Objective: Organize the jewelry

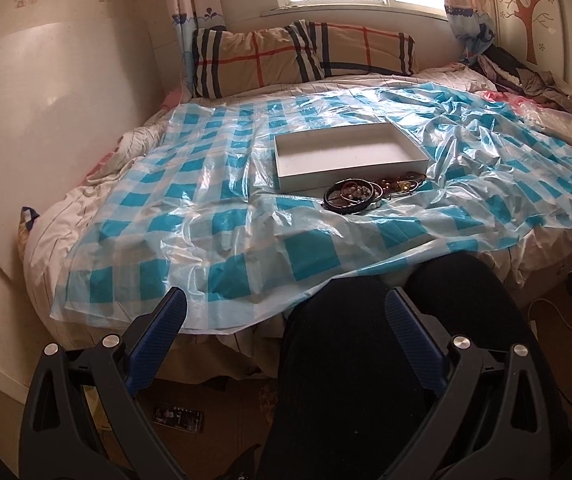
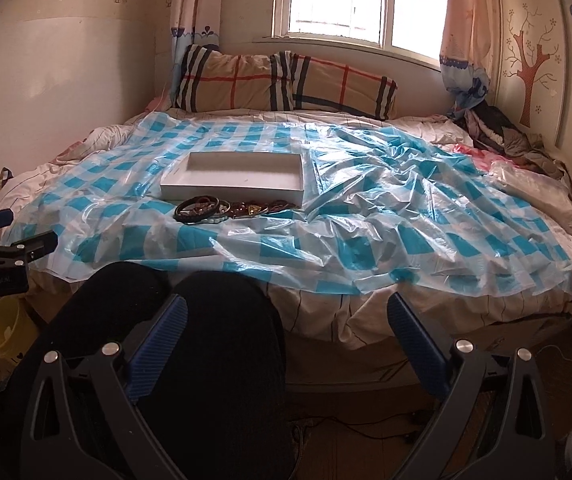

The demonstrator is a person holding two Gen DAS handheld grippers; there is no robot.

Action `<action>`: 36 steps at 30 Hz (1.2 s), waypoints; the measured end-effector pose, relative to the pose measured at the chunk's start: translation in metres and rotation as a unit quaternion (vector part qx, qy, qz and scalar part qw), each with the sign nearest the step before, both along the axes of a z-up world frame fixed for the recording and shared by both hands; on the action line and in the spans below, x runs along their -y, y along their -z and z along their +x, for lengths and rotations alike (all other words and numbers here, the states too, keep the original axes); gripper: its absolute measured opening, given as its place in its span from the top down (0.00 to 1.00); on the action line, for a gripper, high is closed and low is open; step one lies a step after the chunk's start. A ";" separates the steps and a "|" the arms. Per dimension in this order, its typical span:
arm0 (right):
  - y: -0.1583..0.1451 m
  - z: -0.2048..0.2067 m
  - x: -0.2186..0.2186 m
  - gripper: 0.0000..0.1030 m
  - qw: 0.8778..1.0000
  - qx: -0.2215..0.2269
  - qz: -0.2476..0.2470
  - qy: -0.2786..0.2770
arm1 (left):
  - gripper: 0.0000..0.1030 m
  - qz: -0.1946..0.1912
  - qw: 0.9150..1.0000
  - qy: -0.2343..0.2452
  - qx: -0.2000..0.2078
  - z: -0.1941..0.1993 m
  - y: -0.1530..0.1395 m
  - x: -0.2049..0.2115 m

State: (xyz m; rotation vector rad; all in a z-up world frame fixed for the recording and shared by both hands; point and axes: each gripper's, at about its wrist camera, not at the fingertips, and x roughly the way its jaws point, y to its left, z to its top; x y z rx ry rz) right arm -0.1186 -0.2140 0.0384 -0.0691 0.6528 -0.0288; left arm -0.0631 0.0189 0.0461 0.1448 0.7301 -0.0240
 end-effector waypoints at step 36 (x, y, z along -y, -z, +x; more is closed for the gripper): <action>0.008 0.006 -0.011 0.07 0.999 -0.010 0.015 -0.026 | 0.07 -0.010 1.000 0.007 -0.025 0.004 0.010 0.009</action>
